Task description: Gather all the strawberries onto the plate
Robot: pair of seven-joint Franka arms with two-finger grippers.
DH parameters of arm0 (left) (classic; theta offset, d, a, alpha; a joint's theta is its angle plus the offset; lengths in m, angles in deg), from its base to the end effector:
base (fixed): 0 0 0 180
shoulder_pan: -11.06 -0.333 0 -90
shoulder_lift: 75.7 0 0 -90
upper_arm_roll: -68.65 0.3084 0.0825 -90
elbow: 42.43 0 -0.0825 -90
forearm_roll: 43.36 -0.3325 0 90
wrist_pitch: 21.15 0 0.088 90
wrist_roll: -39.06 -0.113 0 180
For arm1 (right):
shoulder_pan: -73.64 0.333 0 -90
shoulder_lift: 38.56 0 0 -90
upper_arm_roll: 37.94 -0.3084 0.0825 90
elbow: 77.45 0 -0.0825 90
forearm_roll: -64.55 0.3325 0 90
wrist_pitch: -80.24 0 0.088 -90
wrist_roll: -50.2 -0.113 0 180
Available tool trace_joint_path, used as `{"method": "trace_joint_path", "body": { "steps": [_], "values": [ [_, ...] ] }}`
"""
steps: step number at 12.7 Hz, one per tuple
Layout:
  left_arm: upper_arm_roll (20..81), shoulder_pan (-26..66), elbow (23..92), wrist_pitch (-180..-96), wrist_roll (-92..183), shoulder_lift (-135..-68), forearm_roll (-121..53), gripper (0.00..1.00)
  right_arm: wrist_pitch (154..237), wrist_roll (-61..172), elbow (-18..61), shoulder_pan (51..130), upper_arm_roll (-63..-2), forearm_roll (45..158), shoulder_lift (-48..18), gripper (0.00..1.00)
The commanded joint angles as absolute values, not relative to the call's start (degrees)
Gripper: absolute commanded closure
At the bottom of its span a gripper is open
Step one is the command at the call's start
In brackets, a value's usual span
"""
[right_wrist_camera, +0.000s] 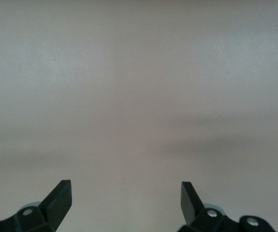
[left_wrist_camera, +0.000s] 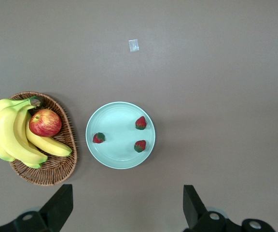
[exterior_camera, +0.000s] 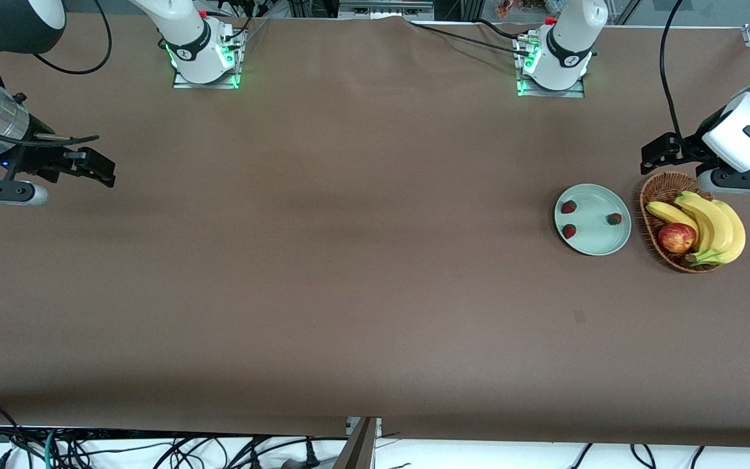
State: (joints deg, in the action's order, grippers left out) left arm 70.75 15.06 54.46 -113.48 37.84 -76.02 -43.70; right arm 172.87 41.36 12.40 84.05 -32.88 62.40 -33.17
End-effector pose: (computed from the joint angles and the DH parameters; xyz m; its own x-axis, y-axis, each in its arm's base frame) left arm 0.5023 -0.0161 0.5610 0.9949 -0.0545 -0.0852 -0.0551 -0.9985 -0.0043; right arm 0.5303 0.0477 0.5675 0.9975 -0.0590 -0.0377 -0.0571 -0.9970 0.0520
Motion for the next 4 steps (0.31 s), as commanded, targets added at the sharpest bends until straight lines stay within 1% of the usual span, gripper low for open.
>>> {"method": "trace_joint_path", "body": {
  "steps": [1, 4],
  "values": [
    [71.20, 15.46, 52.06, -111.94, 37.31, -77.19, -41.95, 0.00, 171.82, 41.58, 11.32, 83.57, -32.93, 63.40, -33.02, 0.00],
    [71.20, 15.19, 52.06, -111.85, 37.31, -77.19, -41.95, 0.00, 172.26, 41.58, 11.32, 83.57, -32.93, 64.45, -32.85, 0.00]
  ]
}}
